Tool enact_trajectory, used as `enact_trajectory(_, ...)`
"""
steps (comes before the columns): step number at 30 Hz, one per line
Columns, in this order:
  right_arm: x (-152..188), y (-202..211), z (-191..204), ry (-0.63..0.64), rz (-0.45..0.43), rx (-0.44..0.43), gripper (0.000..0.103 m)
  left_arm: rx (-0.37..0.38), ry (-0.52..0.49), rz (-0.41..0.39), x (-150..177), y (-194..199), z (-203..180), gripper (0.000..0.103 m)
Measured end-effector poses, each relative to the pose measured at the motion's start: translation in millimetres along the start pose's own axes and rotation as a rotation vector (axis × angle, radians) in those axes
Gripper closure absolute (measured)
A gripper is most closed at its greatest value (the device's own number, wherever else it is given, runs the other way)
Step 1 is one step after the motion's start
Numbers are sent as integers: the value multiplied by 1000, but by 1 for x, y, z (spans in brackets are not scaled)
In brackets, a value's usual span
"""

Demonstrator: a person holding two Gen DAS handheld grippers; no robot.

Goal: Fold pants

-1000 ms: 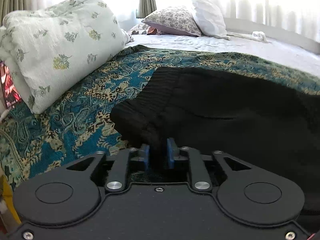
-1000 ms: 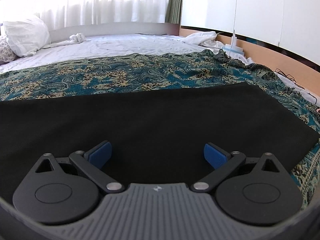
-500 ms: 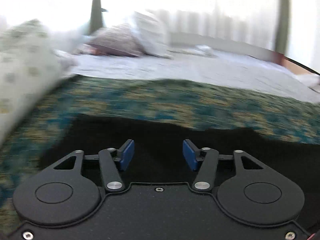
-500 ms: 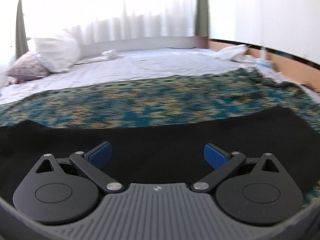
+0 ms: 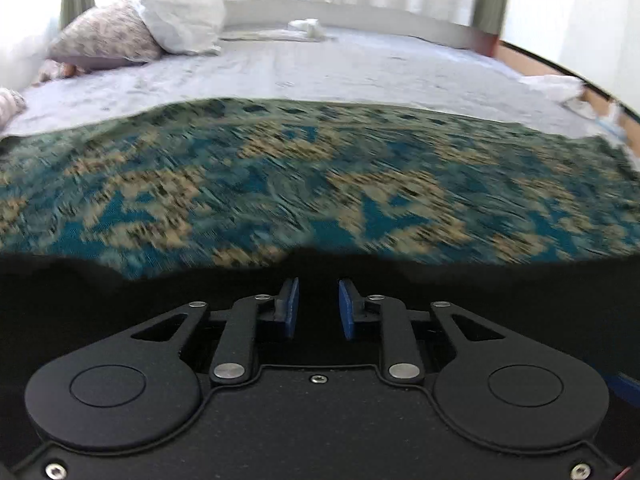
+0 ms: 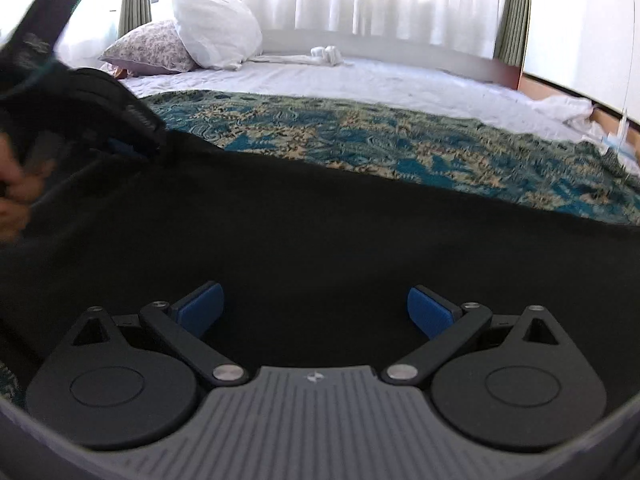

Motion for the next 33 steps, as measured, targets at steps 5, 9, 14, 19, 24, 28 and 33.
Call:
enact_trajectory(5, 2, 2, -4, -33, -9, -32, 0, -4, 66, 17, 8, 8, 19, 78)
enact_trajectory(9, 0, 1, -5, -43, 3, -55, 0, 15, 57, -15, 49, 54, 35, 73)
enact_trajectory(14, -19, 5, -13, -124, 26, -108, 1, 26, 103, -19, 102, 96, 53, 73)
enact_trajectory(19, -73, -4, -22, -321, 61, -287, 6, -45, -10, -83, 134, 124, 45, 72)
enact_trajectory(24, -125, -59, -5, -445, 228, -409, 31, -31, 10, -119, 145, 132, 47, 72)
enact_trajectory(28, -151, -105, 34, -399, 358, -424, 43, -21, 1, -146, 150, 132, 47, 72)
enact_trajectory(33, -172, -145, 74, -324, 453, -435, 47, 6, 3, -174, 157, 135, 51, 72)
Point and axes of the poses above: each gripper's, at about its wrist camera, not at the fingertips, and y roughly against the way its jaws point, z to its left, x to its underside, the point moved 5 cm from there along -y, roughly the way its jaws point, and after that the axes turned 3 degrees about -x, right-handed, at the moved point
